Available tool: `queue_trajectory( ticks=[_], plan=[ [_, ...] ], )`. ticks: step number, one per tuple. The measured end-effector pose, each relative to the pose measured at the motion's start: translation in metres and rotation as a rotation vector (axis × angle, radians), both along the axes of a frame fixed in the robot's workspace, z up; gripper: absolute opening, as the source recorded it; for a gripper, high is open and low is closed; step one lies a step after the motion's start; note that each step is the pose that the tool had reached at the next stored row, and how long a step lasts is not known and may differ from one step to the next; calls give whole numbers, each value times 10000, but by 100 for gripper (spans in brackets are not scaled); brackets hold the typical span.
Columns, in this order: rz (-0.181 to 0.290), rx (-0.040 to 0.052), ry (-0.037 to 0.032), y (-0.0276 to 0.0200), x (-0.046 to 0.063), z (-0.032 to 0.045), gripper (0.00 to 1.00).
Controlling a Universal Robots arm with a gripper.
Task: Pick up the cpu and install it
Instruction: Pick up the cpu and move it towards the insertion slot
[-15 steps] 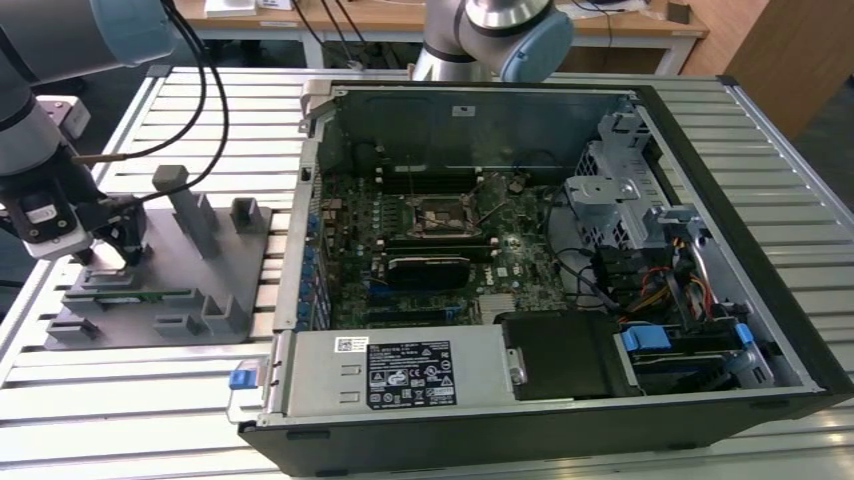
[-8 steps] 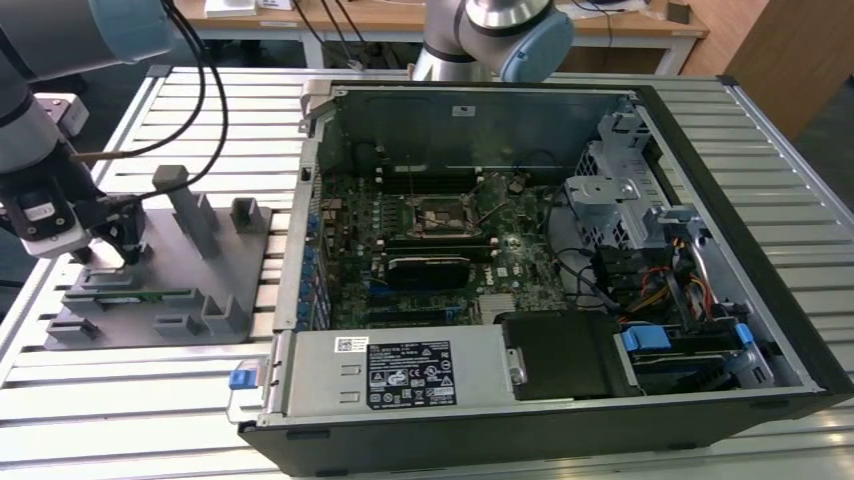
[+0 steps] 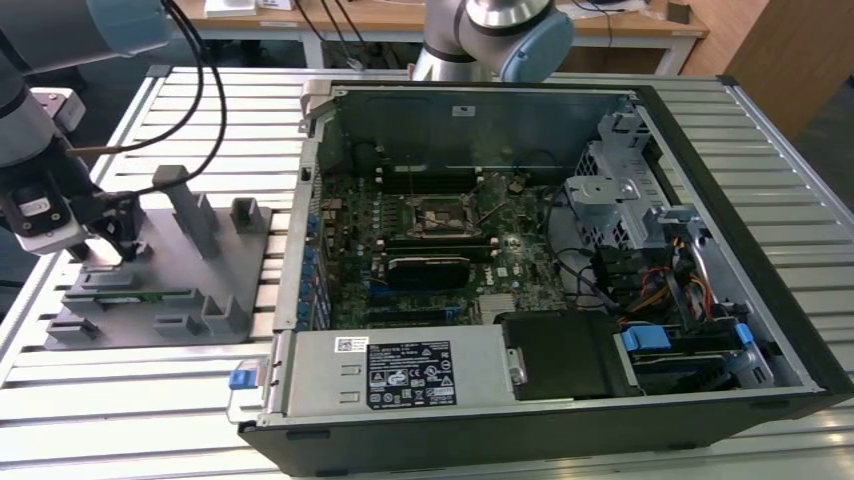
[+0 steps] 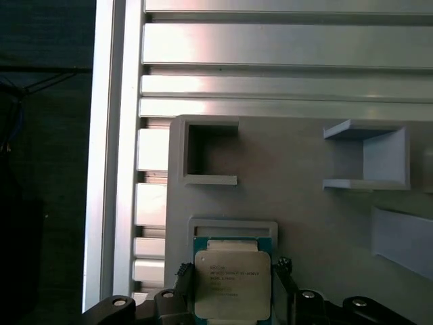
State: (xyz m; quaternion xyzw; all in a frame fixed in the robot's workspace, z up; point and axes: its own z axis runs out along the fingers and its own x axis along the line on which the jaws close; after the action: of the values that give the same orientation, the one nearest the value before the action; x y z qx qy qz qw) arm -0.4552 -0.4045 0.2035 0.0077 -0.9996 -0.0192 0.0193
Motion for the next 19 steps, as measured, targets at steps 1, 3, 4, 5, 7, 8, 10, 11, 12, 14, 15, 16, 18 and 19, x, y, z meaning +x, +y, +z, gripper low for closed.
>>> queue_trajectory(
  ticks=[1, 3, 4, 5, 7, 8, 10, 11, 12, 14, 15, 16, 18, 19],
  plan=[
    [0, 0, 0, 0, 0, 6, 54],
    [0, -1, 1, 0, 0, 20, 54],
    [0, -1, 1, 0, 0, 28, 54],
    [0, 0, 0, 0, 0, 36, 54],
    [0, -1, 1, 0, 0, 57, 54],
    [0, -1, 1, 0, 0, 66, 54],
    [0, -1, 1, 0, 0, 85, 54],
    [0, -1, 1, 0, 0, 94, 54],
    [0, -1, 1, 0, 0, 103, 54],
    [0, 0, 0, 0, 0, 121, 54],
    [0, -1, 1, 0, 0, 130, 54],
    [0, 0, 1, 0, 0, 138, 54],
    [0, 0, 1, 0, 0, 155, 54],
    [0, 0, 0, 0, 0, 163, 54]
  ],
)
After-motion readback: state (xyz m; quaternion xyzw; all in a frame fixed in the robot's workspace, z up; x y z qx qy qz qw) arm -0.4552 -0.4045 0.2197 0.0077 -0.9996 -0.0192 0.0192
